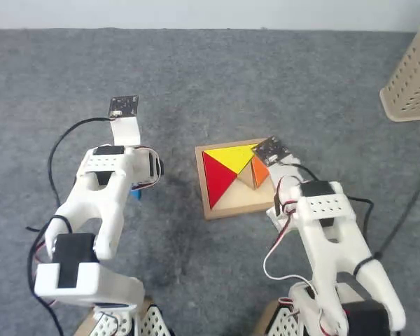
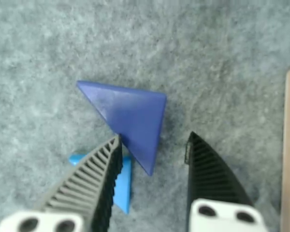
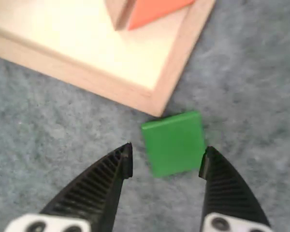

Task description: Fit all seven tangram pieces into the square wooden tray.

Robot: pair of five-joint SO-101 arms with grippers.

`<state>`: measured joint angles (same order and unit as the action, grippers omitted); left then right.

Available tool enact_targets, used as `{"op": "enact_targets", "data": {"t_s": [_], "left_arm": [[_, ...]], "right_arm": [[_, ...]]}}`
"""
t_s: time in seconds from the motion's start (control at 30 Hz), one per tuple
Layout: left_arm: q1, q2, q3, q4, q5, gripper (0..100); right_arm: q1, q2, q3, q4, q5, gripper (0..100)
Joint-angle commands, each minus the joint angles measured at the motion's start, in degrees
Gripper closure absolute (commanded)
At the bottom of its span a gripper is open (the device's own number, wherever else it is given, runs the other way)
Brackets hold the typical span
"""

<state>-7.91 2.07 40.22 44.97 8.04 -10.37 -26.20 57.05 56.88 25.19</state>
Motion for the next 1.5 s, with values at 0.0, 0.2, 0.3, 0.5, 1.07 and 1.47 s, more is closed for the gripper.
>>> {"op": "enact_targets", "data": {"t_s": [0.0,0.2,0.3,0.5,1.07,1.47], "left_arm": [[0.4,-3.0,0.0,-1.2,-1.0,79],[0.4,-3.0,0.0,-1.1,-1.0,79],[0.4,-3.0,0.0,-1.1,-1.0,79],[0.4,-3.0,0.0,-1.1,-1.0,79],[0.4,-3.0,0.0,-1.2,-1.0,79],[0.4,-3.0,0.0,-1.1,-1.0,79]], "right_arm": [[2.2,-1.6,-3.1,0.7,3.4,76.0],[2.0,9.6,-3.5,-3.9,3.6,75.9],[2.0,14.0,-5.3,-4.6,3.7,76.0],[2.2,16.1,-7.3,-2.9,3.3,87.2],[3.6,1.1,-7.5,0.4,0.4,99.1],[4.4,-5.3,-8.4,3.4,0.4,98.2]]}}
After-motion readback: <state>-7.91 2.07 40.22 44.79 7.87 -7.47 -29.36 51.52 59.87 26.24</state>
